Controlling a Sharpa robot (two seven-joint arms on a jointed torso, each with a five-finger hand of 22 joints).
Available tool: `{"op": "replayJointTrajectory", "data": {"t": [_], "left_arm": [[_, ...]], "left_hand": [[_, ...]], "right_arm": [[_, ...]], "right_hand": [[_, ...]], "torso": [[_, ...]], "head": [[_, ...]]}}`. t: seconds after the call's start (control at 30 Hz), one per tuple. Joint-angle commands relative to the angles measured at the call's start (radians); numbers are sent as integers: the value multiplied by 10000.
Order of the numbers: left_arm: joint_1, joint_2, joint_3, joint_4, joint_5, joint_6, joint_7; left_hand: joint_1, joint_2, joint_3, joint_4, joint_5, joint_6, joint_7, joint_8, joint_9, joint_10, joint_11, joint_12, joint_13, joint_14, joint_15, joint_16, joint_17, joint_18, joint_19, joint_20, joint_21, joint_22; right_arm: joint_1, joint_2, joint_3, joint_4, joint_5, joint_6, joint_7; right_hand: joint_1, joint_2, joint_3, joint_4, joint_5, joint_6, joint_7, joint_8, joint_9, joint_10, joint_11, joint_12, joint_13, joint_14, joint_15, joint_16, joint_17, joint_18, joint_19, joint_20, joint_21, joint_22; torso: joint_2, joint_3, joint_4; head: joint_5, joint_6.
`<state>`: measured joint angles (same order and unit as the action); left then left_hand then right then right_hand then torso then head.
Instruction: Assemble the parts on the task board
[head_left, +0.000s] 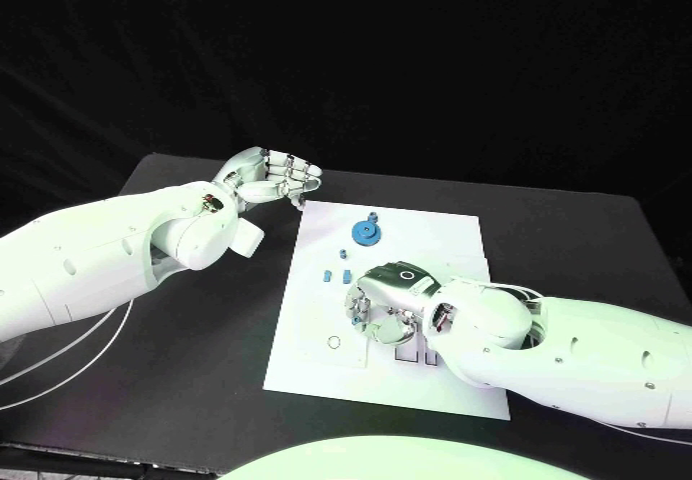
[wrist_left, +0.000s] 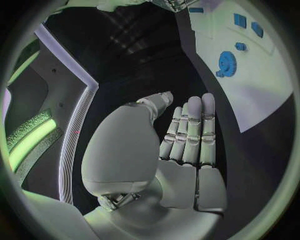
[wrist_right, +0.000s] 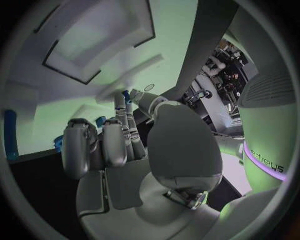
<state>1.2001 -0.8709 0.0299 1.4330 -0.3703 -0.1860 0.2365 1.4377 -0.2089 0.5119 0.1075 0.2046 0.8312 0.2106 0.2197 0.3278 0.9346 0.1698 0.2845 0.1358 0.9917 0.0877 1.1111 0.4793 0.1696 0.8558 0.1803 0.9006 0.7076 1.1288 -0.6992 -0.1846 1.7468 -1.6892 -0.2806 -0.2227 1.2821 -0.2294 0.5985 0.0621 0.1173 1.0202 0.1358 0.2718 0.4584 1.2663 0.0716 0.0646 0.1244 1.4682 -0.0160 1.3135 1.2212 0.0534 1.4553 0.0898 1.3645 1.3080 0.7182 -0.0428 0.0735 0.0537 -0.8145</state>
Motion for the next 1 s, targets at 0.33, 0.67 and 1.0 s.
{"op": "replayJointTrajectory", "data": {"t": [0.33,0.67,1.0], "left_arm": [[8,19,6,3,-26,192,-11],[8,28,5,-18,-26,261,-42],[7,21,4,-40,-19,268,-18]], "left_hand": [[48,17,-15,-49,18,-107,303,-63,-11,-146,5,37,-19,-85,26,70,-12,136,-40,24,-33,17],[44,21,-18,-46,18,-113,305,-65,-11,-155,8,41,-19,-88,28,72,-13,135,-41,26,-33,17],[22,28,-32,-32,13,-128,311,-68,-11,-176,14,55,-18,-93,36,79,-14,133,-45,33,-36,17]], "right_arm": [[-41,-82,-30,4,40,-92,72],[-47,-321,-30,186,21,-1030,59],[80,-1097,49,804,175,-1571,29]], "right_hand": [[-31,-332,-170,202,-147,-531,81,-472,-100,-973,156,-25,-150,216,216,-327,-500,106,-344,192,-650,1126],[-4,-419,-409,236,-201,-650,69,-587,-115,-1150,158,43,-173,194,219,-371,-596,130,-384,205,-777,1065],[-6,-437,-621,303,-143,-606,57,-603,-104,-1178,147,114,-162,202,212,-346,-595,122,-351,204,-759,1081]], "torso": [[-3,-11,0],[-9,-13,7],[-20,-14,-12]], "head": [[-26,60],[-24,83],[-64,142]]}}
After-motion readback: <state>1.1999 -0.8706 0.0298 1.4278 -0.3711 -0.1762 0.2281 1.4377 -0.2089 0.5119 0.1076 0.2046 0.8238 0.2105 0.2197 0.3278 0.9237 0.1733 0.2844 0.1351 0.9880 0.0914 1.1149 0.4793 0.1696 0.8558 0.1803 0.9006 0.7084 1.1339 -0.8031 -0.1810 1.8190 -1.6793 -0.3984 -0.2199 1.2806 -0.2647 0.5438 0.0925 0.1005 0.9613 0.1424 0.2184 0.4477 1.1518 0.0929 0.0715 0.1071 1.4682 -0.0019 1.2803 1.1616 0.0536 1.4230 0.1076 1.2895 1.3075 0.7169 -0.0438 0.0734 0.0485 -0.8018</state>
